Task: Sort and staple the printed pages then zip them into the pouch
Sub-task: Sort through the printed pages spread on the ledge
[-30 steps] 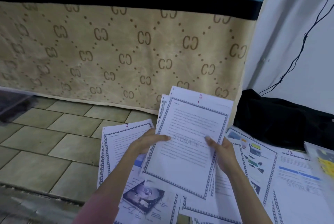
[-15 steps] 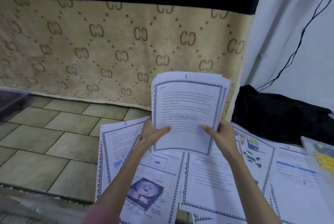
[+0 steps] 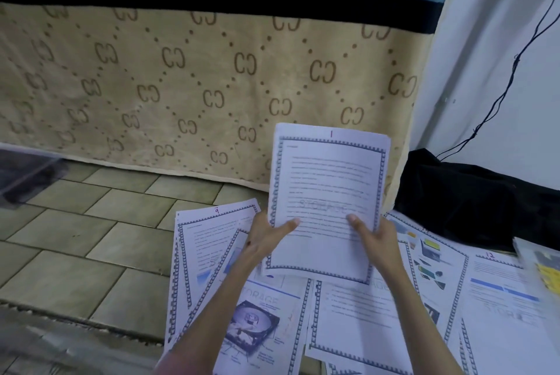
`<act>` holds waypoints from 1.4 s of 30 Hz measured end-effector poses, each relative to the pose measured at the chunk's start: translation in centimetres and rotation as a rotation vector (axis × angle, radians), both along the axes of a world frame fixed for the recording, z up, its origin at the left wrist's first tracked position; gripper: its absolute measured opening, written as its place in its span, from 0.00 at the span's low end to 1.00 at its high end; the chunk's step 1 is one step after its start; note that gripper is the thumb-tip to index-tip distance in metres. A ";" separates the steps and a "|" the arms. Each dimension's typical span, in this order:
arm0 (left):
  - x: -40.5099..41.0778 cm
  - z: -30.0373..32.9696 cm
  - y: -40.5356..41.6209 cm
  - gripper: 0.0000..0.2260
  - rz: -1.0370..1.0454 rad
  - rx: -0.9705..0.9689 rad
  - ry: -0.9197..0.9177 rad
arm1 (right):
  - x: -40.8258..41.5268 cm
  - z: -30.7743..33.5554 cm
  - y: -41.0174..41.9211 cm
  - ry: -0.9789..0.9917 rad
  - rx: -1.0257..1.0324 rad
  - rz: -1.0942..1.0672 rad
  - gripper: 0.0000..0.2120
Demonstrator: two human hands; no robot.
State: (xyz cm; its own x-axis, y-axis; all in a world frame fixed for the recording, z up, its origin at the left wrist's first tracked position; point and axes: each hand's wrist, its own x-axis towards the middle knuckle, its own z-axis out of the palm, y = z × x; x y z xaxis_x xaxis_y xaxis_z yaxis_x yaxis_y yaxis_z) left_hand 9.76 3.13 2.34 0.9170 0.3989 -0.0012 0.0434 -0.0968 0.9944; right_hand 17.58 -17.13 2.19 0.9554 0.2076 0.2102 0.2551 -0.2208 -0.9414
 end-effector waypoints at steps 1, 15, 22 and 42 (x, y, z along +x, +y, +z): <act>-0.1 0.3 0.3 0.11 -0.061 -0.010 0.002 | 0.2 0.2 -0.9 0.027 0.008 -0.031 0.10; -3.0 -4.9 6.7 0.21 0.265 0.567 0.689 | 0.9 -8.4 -8.9 0.730 0.449 -0.136 0.58; -2.3 -1.4 8.5 0.21 0.107 0.033 0.202 | 1.0 -7.3 -7.8 0.724 0.241 0.008 0.46; -0.6 3.5 9.8 0.18 -0.219 -0.449 0.222 | -2.5 -3.6 3.9 0.695 0.312 0.437 0.12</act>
